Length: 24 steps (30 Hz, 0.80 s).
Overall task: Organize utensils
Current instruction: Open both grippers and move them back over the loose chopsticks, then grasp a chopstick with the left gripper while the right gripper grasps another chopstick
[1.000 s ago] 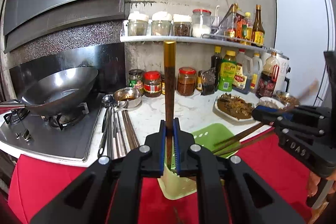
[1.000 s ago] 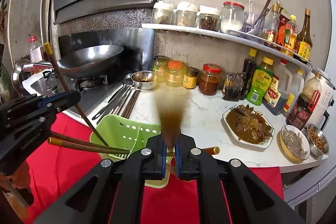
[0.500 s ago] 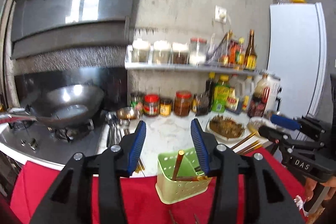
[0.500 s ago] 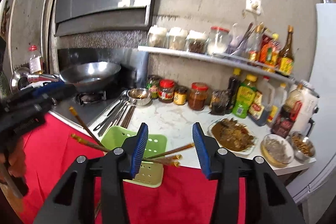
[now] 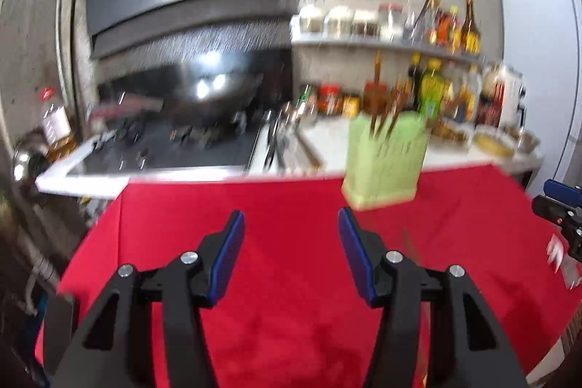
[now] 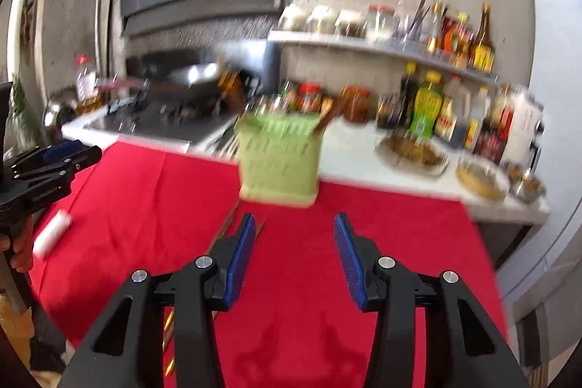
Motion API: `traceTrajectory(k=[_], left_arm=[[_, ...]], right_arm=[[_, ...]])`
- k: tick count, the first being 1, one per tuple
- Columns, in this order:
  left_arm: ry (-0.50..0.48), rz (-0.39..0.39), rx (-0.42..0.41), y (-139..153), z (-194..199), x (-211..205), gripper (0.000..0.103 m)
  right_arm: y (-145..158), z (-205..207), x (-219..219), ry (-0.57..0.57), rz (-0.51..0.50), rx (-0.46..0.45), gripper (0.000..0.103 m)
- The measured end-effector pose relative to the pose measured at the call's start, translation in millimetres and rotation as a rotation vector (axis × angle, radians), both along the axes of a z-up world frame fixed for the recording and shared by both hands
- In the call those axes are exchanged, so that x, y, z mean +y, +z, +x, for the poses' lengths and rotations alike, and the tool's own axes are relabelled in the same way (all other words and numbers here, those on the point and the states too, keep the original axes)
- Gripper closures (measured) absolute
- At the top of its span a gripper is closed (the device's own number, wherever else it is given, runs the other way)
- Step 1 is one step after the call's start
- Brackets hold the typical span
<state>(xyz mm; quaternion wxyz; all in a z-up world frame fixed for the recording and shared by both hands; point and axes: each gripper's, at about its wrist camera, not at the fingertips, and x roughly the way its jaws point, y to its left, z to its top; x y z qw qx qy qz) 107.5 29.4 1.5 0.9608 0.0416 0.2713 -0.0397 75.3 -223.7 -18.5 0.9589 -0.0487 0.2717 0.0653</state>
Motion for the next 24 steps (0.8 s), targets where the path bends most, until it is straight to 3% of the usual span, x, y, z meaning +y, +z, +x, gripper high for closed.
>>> traceTrajectory(k=[4,8,13,18,24], left_arm=[[0.064,0.004,0.081,-36.4,-19.1,28.3,0.05],[0.116,-0.033,0.145,-62.4,-29.1,51.4,0.05],[0.081,-0.06,0.202,-81.7,-33.1,45.7,0.05],[0.027,-0.051,0.221,-88.6,-33.9,27.5,0.05],[-0.014,-0.036,0.224,-89.0,-29.9,10.7,0.05]], right_arm=[[-52.9,-21.3,22.4,0.044,0.021,0.115,0.058],[-89.9,-23.9,37.9,0.066,0.049,0.203,0.067],[-110.4,-12.2,54.1,0.072,0.06,0.259,0.09],[-116.9,-2.6,66.8,0.08,0.08,0.295,0.091],[-125.5,4.2,68.4,0.02,-0.005,0.294,0.092]])
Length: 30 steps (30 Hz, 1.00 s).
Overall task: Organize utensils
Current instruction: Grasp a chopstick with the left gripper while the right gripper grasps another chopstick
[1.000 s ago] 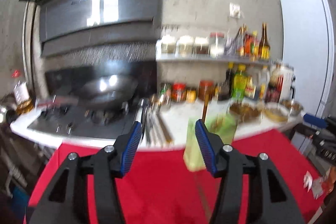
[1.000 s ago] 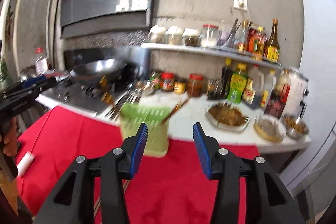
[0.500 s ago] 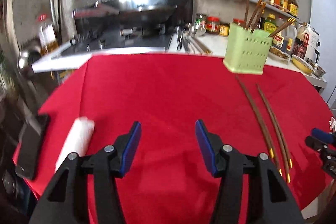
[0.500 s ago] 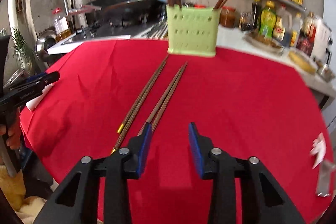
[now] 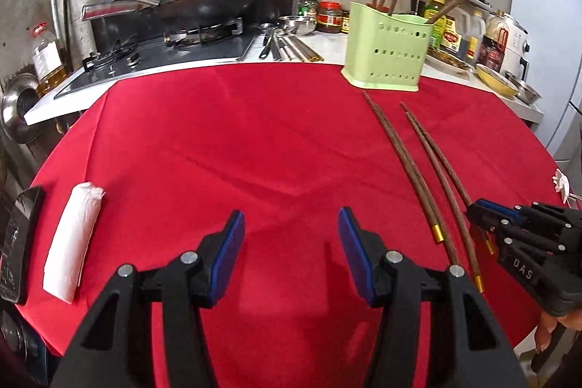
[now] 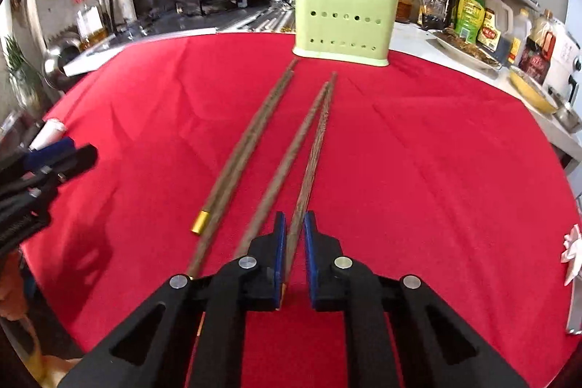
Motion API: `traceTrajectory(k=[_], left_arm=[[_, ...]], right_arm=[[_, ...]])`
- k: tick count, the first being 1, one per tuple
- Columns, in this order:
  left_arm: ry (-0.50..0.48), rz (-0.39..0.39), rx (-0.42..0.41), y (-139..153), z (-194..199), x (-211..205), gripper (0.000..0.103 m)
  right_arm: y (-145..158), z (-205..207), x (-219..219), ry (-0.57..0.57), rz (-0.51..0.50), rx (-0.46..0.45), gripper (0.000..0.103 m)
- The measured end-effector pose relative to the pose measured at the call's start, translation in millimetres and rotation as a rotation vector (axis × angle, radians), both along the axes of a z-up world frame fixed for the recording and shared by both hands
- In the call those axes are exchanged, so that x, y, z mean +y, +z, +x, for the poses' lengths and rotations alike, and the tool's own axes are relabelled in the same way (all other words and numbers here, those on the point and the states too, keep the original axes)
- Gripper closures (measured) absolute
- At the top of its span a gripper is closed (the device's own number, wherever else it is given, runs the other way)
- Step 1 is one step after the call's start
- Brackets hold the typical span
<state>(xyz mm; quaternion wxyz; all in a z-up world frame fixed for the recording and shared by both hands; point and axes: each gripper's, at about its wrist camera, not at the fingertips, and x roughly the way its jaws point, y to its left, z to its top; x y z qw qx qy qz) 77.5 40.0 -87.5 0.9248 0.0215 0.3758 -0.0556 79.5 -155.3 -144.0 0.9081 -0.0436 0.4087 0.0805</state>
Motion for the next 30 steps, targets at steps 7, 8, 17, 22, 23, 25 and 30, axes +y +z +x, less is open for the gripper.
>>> traceTrajectory(k=[7,8,17,22,23,25,30], left_arm=[[-0.044,-0.028,0.021,0.1,5.2,-14.7,0.05],[-0.052,-0.034,0.026,-0.6,5.3,-18.1,0.05],[-0.165,-0.09,0.097,-11.9,17.4,-59.6,0.064],[-0.18,-0.097,0.122,-18.3,29.4,-81.6,0.07],[-0.187,-0.095,0.129,-20.0,31.4,-86.2,0.073],[-0.191,-0.082,0.141,-23.0,33.4,-92.4,0.075],[-0.185,-0.042,0.154,-26.5,36.2,-98.7,0.082]], right_arm=[[2.3,-9.9,-26.9,-0.023,-0.042,0.008,0.096],[2.4,-11.5,-33.3,-0.036,-0.044,0.009,0.096],[3.7,-19.5,-86.1,-0.131,-0.023,0.012,0.096],[3.2,-19.7,-88.5,-0.124,-0.02,0.006,0.096],[3.1,-19.8,-88.2,-0.123,-0.02,0.004,0.096],[3.2,-18.7,-89.0,-0.12,-0.015,0.003,0.096],[3.4,-18.5,-90.2,-0.119,-0.002,0.0,0.096]])
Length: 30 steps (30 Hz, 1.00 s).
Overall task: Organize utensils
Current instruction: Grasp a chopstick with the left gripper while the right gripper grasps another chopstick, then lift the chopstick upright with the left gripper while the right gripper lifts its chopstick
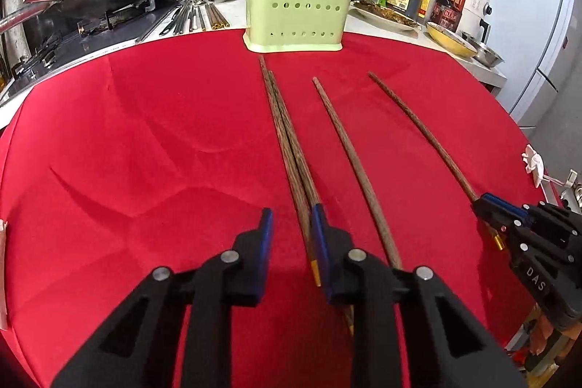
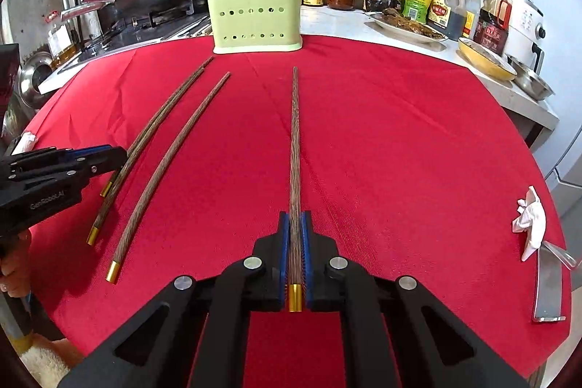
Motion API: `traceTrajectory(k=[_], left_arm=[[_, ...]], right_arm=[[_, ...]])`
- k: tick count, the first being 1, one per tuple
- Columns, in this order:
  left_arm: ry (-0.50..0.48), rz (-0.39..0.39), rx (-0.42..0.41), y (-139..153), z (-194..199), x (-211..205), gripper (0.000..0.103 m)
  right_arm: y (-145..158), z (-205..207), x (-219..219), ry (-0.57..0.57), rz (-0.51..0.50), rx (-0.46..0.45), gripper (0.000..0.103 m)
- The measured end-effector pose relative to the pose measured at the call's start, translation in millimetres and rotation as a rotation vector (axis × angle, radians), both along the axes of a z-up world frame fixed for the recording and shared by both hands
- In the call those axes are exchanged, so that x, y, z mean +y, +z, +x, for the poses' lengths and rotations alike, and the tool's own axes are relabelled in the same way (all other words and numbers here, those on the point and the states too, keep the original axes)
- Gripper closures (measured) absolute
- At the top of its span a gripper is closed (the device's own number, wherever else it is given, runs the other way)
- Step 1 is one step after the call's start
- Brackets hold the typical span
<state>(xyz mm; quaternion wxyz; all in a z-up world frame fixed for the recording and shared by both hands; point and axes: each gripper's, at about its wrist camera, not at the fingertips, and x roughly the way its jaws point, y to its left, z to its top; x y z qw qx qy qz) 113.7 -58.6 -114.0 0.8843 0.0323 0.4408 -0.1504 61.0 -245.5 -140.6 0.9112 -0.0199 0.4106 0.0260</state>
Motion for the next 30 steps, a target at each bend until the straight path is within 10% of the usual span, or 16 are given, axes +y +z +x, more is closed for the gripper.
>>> traceTrajectory(k=[30], left_arm=[[-0.027,0.104,-0.06,-2.5,-33.1,14.7,0.096]], right_arm=[[-3.2,-31.1,-2.4,-0.012,0.047,-0.066,0.096]])
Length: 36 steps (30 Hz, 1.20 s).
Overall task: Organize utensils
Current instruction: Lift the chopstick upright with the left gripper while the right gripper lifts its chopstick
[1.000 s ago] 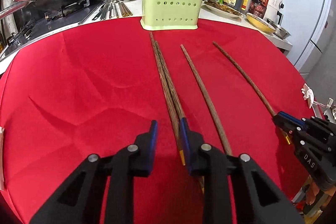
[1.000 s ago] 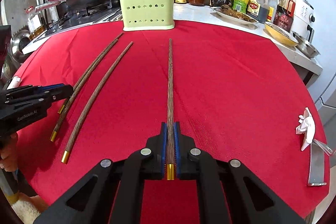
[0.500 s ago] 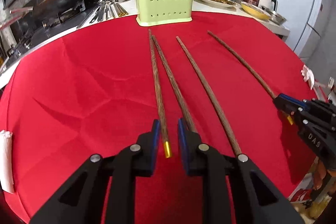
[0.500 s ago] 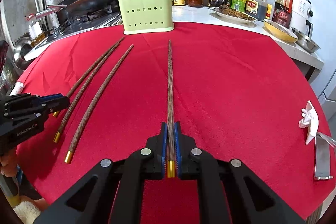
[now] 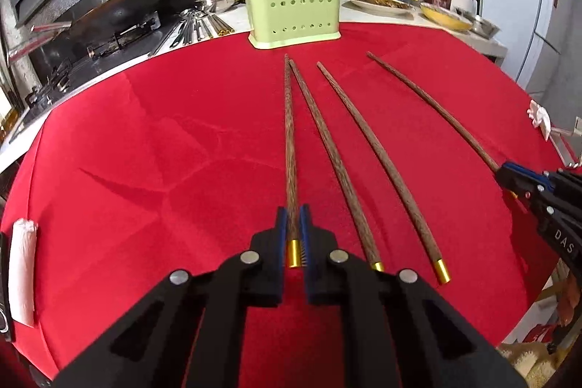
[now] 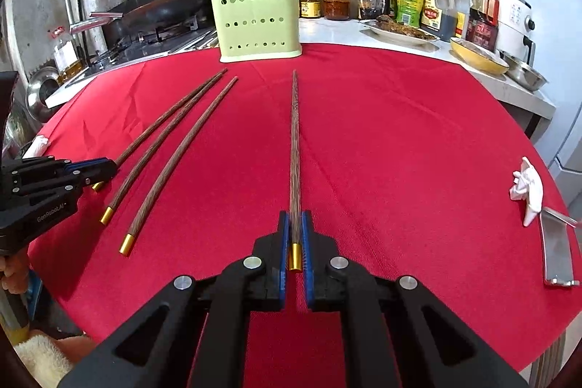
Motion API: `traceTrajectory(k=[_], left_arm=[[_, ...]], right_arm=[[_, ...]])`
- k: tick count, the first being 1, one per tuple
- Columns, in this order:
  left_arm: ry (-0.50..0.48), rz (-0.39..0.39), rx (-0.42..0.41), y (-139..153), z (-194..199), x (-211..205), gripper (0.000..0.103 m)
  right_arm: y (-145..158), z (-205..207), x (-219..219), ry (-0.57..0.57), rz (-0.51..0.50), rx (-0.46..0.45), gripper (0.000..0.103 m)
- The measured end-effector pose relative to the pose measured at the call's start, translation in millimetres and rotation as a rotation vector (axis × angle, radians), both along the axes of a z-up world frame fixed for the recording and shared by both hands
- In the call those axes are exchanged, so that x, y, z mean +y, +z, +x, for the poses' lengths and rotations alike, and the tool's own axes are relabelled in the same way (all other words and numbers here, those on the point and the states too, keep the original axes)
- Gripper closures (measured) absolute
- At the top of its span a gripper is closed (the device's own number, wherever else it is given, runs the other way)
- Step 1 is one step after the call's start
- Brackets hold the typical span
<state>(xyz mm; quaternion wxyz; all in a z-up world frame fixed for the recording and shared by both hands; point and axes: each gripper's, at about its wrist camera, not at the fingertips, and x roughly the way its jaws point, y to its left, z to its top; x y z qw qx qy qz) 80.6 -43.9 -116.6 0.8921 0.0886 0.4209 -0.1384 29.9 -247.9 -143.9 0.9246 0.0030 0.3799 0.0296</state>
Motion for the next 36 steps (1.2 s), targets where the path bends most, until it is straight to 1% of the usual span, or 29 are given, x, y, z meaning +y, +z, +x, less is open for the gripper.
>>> traceTrajectory(k=[3,6,9,12,18,19,25,27,31,33,35,36], left_arm=[[0.016,-0.043,-0.008,4.9,-2.8,13.8,0.096],[0.03,-0.075,-0.051,17.9,-8.6,24.7,0.096],[0.037,-0.108,-0.125,40.4,-19.7,36.2,0.096],[0.038,-0.137,-0.191,63.5,-31.4,43.3,0.096],[0.028,-0.166,-0.319,106.2,-48.9,51.2,0.096],[0.018,-0.17,-0.349,117.2,-52.1,51.4,0.096],[-0.001,-0.186,-0.444,158.9,-55.0,53.4,0.096],[0.002,-0.184,-0.47,169.5,-53.5,54.6,0.096],[0.009,-0.179,-0.484,178.3,-47.1,56.6,0.096],[0.012,-0.18,-0.487,179.0,-43.5,57.3,0.096],[0.02,-0.187,-0.486,180.2,-39.3,59.1,0.096],[0.021,-0.19,-0.485,180.0,-37.2,60.7,0.096]], right_arm=[[0.3,-3.4,-2.1,0.006,0.012,0.002,0.096],[9.4,-10.3,-5.3,-0.003,0.027,-0.027,0.096],[23.8,-15.8,-4.5,-0.005,0.027,-0.068,0.096],[41.3,-21.8,-3.0,-0.003,0.029,-0.121,0.096],[78.2,-33.2,-2.3,-0.001,0.03,-0.224,0.096],[85.5,-34.0,-2.5,0.001,0.033,-0.237,0.097],[131.7,-39.6,-1.1,0.029,0.047,-0.313,0.097],[144.0,-40.9,-2.2,0.035,0.061,-0.332,0.097],[169.2,-45.1,-3.4,0.03,0.037,-0.378,0.097],[176.7,-43.3,-4.8,0.031,0.041,-0.38,0.097],[182.2,-35.7,-5.6,0.036,0.045,-0.375,0.102],[184.1,-30.2,-5.3,0.038,0.048,-0.37,0.102]])
